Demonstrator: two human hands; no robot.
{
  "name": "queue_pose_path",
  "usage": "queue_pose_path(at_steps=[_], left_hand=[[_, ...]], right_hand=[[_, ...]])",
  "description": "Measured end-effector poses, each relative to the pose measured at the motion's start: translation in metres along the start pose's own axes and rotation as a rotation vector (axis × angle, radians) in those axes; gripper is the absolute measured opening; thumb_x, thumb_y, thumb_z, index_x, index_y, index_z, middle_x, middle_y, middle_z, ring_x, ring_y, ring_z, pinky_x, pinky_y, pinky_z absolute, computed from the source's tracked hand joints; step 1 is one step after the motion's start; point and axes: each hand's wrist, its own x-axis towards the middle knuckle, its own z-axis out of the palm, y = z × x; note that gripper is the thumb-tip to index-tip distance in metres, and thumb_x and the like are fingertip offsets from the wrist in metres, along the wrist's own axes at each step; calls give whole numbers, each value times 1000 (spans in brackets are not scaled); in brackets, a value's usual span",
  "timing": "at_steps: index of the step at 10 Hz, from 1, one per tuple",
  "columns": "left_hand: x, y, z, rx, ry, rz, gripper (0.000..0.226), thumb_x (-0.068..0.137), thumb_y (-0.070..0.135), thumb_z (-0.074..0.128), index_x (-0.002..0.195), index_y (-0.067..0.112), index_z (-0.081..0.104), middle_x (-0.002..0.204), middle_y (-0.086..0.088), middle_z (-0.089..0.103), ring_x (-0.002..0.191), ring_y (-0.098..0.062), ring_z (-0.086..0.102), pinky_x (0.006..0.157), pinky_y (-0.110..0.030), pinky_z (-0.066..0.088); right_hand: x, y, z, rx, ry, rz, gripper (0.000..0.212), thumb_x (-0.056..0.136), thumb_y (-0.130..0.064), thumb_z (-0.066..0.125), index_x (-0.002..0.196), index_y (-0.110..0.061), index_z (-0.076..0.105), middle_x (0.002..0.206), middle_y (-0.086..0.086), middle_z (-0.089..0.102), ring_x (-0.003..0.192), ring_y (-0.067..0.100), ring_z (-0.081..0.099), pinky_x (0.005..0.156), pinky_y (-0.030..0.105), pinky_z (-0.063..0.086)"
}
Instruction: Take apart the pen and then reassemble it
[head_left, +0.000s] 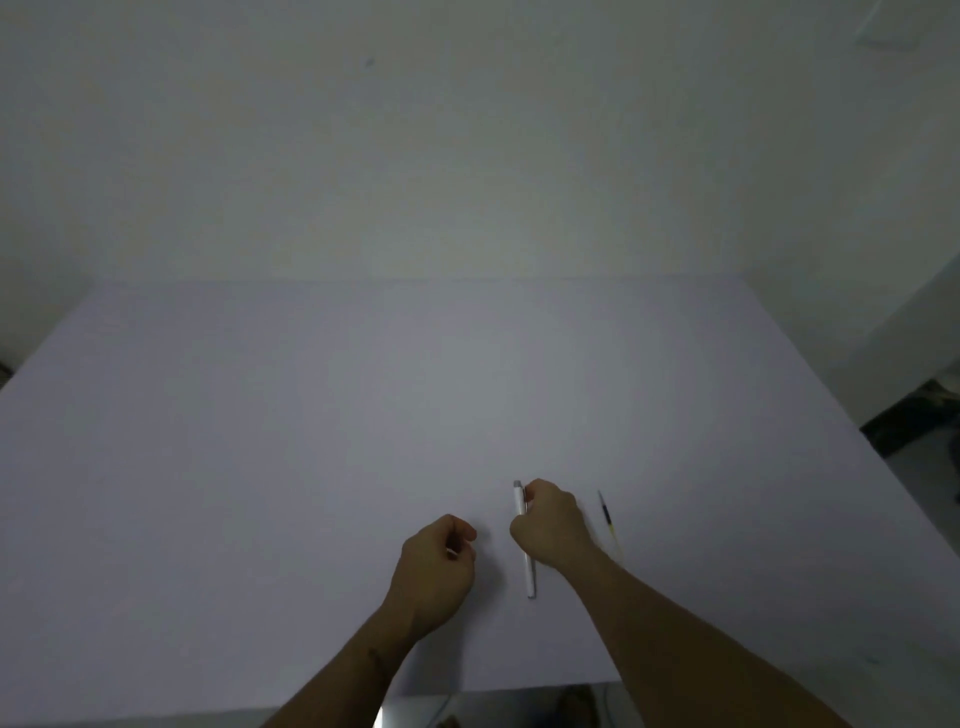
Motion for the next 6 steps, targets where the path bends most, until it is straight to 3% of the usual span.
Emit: queue_pose_path(at_steps=[1,2,4,6], left_hand=[[1,-4,-3,28,1,-13,15,91,10,56,101,18,65,93,5,63,79,-12,63,71,-19,51],[1,-6,-5,56,14,-30,17,91,10,55,103,15,65,93,3,63,79,-14,62,72,-22,51],[-1,-14,-10,121,-3,-45,20,92,9,53,107,15,64,101,-2,65,85,-17,63,82,-30,56],[5,-18,-10,376,-136,19,35,88,13,49,123,19,55,119,-3,63,100,-19,60,89,-31,52]], right_hand=[[7,0,12,-10,3,7,20,71,-12,60,90,-14,56,77,-1,54,59,9,49,44,22,31],[13,4,22,-37,9,-1,29,71,-14,62,99,-10,56,89,5,58,70,20,54,46,22,31],[16,5,38,-90,14,-5,28,75,-13,63,102,-10,54,101,10,63,77,25,60,58,29,42],[16,7,37,-99,29,-49,26,83,-20,62,106,-9,57,102,12,65,78,25,60,61,29,44]])
